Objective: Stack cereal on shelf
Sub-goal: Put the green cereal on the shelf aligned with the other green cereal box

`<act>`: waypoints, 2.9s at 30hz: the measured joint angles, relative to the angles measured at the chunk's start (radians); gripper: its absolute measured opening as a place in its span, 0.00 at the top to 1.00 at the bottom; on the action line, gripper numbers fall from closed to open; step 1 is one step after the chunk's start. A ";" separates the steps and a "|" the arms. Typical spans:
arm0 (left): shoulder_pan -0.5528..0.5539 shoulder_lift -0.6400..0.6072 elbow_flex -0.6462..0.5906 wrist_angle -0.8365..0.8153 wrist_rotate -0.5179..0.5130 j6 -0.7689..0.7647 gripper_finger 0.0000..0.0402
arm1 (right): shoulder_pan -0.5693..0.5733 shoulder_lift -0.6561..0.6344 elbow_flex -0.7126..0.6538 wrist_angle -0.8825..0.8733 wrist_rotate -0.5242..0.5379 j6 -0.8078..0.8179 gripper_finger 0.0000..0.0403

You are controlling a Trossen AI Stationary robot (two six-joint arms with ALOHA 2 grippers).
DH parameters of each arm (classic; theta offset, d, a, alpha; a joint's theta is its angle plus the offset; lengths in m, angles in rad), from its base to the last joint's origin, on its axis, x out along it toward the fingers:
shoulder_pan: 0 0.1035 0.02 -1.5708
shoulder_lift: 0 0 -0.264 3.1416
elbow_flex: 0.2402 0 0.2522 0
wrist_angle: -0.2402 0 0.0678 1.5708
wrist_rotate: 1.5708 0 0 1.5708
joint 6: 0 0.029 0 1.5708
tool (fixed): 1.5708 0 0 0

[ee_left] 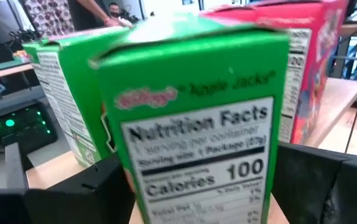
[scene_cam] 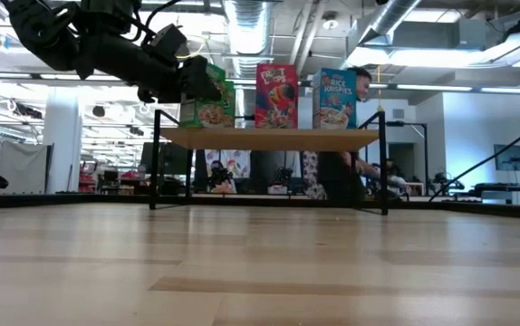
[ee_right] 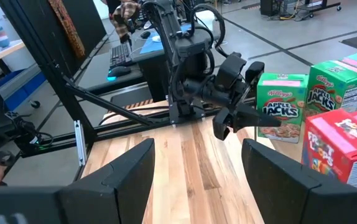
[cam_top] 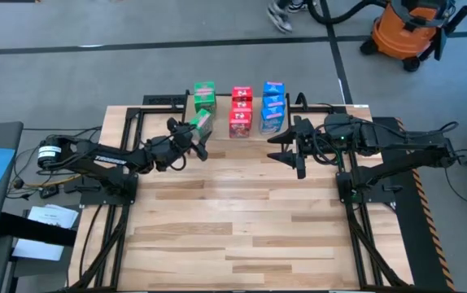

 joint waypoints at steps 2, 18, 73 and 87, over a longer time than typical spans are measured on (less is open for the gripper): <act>-0.003 0.000 0.000 -0.013 0.000 -0.012 0.28 | 0.000 0.000 0.000 0.000 0.000 0.000 0.34; -0.057 -0.059 0.000 -0.070 -0.076 0.030 0.28 | 0.000 0.000 0.000 0.000 0.000 0.000 0.34; -0.338 -0.071 0.000 -0.101 -0.534 0.072 0.28 | 0.000 0.000 0.000 0.000 0.000 0.000 0.34; -0.283 -0.071 0.000 -0.096 -0.574 0.110 0.28 | 0.000 0.000 0.000 0.000 0.000 0.000 0.34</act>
